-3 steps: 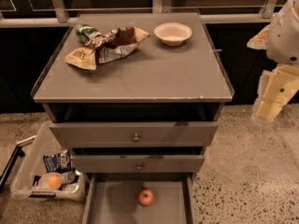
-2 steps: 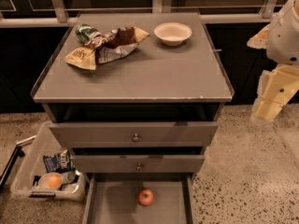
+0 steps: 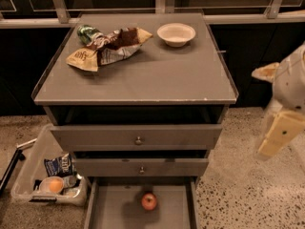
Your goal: Pick apple from bottom drawer and place on counter
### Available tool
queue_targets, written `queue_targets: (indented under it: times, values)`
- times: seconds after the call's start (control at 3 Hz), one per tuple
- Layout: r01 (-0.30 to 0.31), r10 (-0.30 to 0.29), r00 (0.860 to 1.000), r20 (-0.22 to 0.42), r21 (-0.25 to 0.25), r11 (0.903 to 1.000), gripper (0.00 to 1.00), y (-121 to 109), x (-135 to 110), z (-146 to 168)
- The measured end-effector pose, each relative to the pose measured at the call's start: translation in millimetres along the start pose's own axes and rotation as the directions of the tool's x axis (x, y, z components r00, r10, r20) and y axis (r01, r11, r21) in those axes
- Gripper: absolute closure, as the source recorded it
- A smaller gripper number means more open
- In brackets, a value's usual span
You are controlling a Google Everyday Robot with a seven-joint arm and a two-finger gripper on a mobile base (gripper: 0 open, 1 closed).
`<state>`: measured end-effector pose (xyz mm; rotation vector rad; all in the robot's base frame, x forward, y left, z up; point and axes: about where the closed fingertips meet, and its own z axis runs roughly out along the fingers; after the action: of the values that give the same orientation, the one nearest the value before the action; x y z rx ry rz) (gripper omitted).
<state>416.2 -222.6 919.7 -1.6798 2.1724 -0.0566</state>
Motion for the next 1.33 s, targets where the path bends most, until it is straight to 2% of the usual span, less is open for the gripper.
queue_targets:
  times: [0.33,0.67,1.0,1.33]
  values:
    - [-0.019,0.024,0.990,0.137,-0.040,0.9990,0.00,23,4,29]
    - [-0.017,0.024,0.985,0.170,-0.045,0.9988,0.00,26,-4,27]
    - [-0.017,0.024,0.985,0.170,-0.045,0.9988,0.00,26,-4,27]
    - [-0.016,0.029,0.982,0.185,-0.074,0.9972,0.00,30,-7,29]
